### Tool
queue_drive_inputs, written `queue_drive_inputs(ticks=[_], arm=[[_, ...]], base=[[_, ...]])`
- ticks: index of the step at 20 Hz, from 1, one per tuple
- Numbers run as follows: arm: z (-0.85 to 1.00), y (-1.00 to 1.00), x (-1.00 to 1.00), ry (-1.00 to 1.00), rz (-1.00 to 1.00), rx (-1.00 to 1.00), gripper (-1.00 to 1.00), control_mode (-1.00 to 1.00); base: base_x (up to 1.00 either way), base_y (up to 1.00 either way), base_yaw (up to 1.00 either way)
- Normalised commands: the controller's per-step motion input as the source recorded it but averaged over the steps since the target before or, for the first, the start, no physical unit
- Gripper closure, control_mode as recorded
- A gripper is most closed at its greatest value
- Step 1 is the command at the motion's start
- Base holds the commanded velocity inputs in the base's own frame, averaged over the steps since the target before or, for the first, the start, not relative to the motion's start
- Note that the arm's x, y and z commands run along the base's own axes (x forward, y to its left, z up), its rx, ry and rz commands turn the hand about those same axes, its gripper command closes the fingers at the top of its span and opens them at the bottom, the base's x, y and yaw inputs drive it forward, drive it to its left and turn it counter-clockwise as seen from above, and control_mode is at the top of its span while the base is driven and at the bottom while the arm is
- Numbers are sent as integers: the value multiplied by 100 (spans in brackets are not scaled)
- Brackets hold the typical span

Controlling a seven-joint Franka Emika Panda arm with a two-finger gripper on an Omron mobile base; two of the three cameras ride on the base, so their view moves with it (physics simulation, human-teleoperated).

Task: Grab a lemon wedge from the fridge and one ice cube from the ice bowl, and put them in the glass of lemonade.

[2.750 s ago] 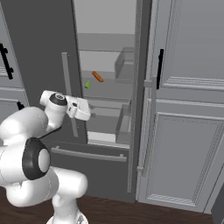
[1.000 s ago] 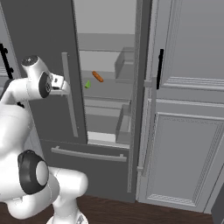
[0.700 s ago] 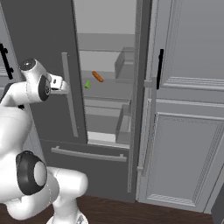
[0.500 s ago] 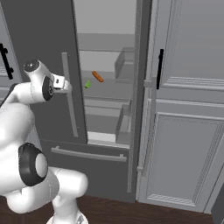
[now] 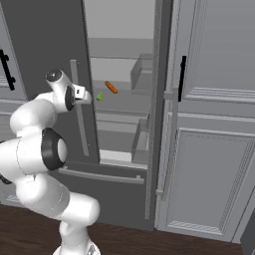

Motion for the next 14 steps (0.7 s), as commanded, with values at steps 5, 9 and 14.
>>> queue_drive_inputs(ticks=[5,9,14], arm=[[-16,0,19,-5,0,-1,-100,-100],[-23,1,23,-8,0,0,-100,-100],[-23,1,37,-1,0,0,-100,-100]], base=[[0,0,0],[0,0,0],[0,0,0]])
